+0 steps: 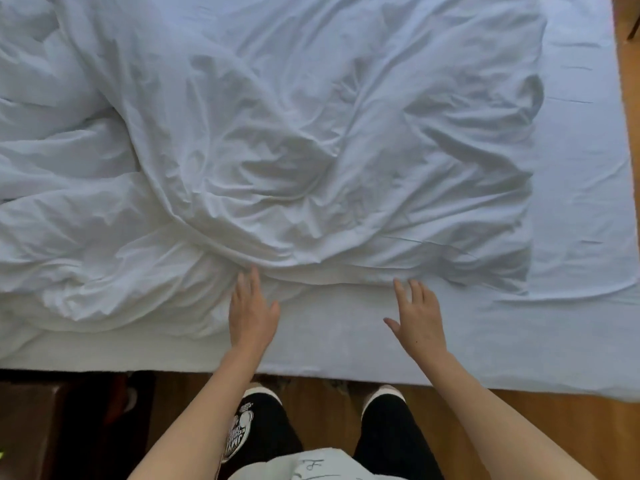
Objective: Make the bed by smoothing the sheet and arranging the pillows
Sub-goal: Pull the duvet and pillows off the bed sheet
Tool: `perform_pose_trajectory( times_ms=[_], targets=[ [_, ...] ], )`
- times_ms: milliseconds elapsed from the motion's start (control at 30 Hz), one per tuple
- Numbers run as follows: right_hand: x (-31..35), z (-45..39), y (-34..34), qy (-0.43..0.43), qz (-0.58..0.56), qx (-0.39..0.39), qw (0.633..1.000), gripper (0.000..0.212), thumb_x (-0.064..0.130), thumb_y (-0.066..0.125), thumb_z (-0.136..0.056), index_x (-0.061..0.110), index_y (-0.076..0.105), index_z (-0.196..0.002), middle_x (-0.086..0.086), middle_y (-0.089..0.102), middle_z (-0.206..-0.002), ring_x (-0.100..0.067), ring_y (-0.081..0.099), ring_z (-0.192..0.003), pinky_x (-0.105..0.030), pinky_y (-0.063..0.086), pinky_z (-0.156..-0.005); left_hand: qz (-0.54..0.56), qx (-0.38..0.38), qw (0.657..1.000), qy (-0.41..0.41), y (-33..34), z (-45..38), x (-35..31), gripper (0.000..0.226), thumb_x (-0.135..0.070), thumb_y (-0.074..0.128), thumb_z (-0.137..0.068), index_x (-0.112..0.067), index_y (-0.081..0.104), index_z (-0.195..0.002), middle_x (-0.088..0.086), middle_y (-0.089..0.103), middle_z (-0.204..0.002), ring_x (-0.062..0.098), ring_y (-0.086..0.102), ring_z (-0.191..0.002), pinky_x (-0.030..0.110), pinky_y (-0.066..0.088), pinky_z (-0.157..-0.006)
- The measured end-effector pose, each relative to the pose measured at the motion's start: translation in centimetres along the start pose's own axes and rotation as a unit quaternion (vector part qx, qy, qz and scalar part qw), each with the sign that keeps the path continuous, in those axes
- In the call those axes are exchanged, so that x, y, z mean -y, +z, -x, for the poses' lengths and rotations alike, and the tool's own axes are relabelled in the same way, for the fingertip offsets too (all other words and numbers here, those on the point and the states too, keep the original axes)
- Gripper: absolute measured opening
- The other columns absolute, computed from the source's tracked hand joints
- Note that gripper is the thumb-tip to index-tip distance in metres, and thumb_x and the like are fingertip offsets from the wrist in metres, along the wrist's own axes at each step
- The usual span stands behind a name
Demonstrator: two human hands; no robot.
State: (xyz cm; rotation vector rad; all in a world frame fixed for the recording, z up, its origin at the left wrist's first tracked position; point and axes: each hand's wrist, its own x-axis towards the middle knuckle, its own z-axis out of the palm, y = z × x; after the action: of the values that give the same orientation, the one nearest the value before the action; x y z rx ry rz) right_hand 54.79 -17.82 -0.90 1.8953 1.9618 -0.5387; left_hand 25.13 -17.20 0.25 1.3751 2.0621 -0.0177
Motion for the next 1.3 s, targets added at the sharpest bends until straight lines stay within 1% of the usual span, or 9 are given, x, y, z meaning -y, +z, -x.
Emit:
perform_pose_trajectory(
  times_ms=[167, 367, 500, 633, 867, 1000, 1100, 1200, 1300],
  targets=[
    [-4.8, -6.7, 1.5, -0.029, 0.038, -0.020, 0.999, 0.116, 0.043, 0.091, -0.052, 0.011, 0.030, -0.145, -0.030, 0.041, -0.140, -0.048, 0.042, -0.127, -0.061, 0.036, -0.102, -0.244, -0.049, 0.936, 0.249, 3.3, -6.1, -1.6, 0.096, -0.001, 0.074, -0.062, -0.011, 0.031, -0.147, 0.030, 0.023, -0.151, 0.045, 0.020, -0.140, 0.053, 0.018, -0.114],
    [-8.0, -17.1, 2.7, -0.006, 0.051, -0.049, 0.997, 0.127, 0.039, 0.091, -0.050, 0.008, 0.017, -0.149, -0.033, 0.038, -0.137, -0.051, 0.034, -0.131, -0.065, 0.027, -0.107, -0.341, -0.115, 0.893, 0.271, 4.8, -15.4, -2.7, 0.095, -0.008, 0.075, -0.061, -0.009, 0.033, -0.146, 0.035, 0.020, -0.149, 0.051, 0.020, -0.137, 0.058, 0.004, -0.113],
    [-11.3, -21.6, 2.6, 0.001, 0.055, -0.059, 0.997, 0.100, 0.035, 0.081, -0.055, 0.005, 0.037, -0.139, -0.028, 0.054, -0.107, -0.046, 0.051, -0.107, -0.055, 0.032, -0.101, -0.331, -0.189, 0.879, 0.285, 4.3, -19.2, -2.8, 0.075, -0.022, 0.053, -0.075, -0.009, 0.031, -0.146, 0.035, 0.030, -0.142, 0.050, 0.029, -0.129, 0.056, 0.010, -0.112],
    [-13.3, -21.7, 1.3, -0.119, 0.053, -0.151, 0.980, 0.025, 0.019, 0.058, -0.066, 0.003, 0.064, -0.084, -0.017, 0.058, -0.064, -0.036, 0.059, -0.058, -0.036, 0.046, -0.047, -0.304, -0.188, 0.899, 0.253, 4.2, -19.9, -4.2, 0.033, -0.016, 0.048, -0.074, -0.005, 0.058, -0.104, 0.022, 0.060, -0.090, 0.038, 0.054, -0.080, 0.048, 0.043, -0.076],
    [-17.6, -21.8, -9.4, -0.274, -0.011, -0.287, 0.918, 0.014, 0.028, 0.052, -0.080, 0.017, 0.044, -0.077, -0.008, 0.050, -0.051, -0.028, 0.052, -0.042, -0.025, 0.034, -0.038, -0.105, -0.161, 0.943, 0.270, -1.3, -18.4, -9.3, 0.025, -0.020, 0.042, -0.076, 0.000, 0.058, -0.076, 0.020, 0.059, -0.064, 0.038, 0.058, -0.055, 0.038, 0.045, -0.050],
    [-18.8, -26.5, -19.3, -0.216, 0.038, -0.324, 0.920, 0.017, 0.022, 0.062, -0.077, 0.009, 0.052, -0.071, -0.014, 0.052, -0.053, -0.032, 0.055, -0.043, -0.029, 0.040, -0.037, -0.076, -0.182, 0.954, 0.224, -7.8, -21.3, -17.8, 0.021, -0.018, 0.052, -0.070, -0.001, 0.055, -0.081, 0.021, 0.058, -0.068, 0.039, 0.058, -0.061, 0.036, 0.037, -0.049],
    [-15.9, -31.7, -29.1, -0.042, 0.015, -0.377, 0.925, 0.018, 0.022, 0.063, -0.078, 0.006, 0.054, -0.076, -0.021, 0.060, -0.066, -0.039, 0.060, -0.054, -0.031, 0.037, -0.046, -0.036, -0.282, 0.946, 0.153, -15.1, -25.0, -27.1, 0.022, -0.021, 0.051, -0.079, -0.004, 0.051, -0.093, 0.022, 0.061, -0.085, 0.041, 0.059, -0.080, 0.044, 0.038, -0.059],
    [-12.4, -34.9, -40.4, 0.122, -0.103, -0.503, 0.849, 0.034, 0.029, 0.042, -0.085, 0.008, 0.058, -0.106, -0.017, 0.064, -0.105, -0.037, 0.059, -0.096, -0.039, 0.033, -0.067, 0.080, -0.394, 0.906, 0.131, -23.4, -28.6, -35.2, 0.033, -0.018, 0.046, -0.088, -0.008, 0.051, -0.119, 0.013, 0.063, -0.111, 0.030, 0.059, -0.103, 0.032, 0.042, -0.079],
    [-10.3, -37.1, -47.2, 0.131, -0.140, -0.508, 0.840, 0.057, 0.036, 0.039, -0.089, 0.012, 0.041, -0.140, -0.013, 0.044, -0.142, -0.029, 0.038, -0.133, -0.035, 0.027, -0.108, 0.074, -0.325, 0.932, 0.145, -28.6, -31.9, -39.9, 0.076, -0.037, 0.050, -0.087, -0.009, 0.019, -0.149, 0.015, 0.024, -0.154, 0.029, 0.026, -0.142, 0.036, 0.023, -0.111]
  ],
)
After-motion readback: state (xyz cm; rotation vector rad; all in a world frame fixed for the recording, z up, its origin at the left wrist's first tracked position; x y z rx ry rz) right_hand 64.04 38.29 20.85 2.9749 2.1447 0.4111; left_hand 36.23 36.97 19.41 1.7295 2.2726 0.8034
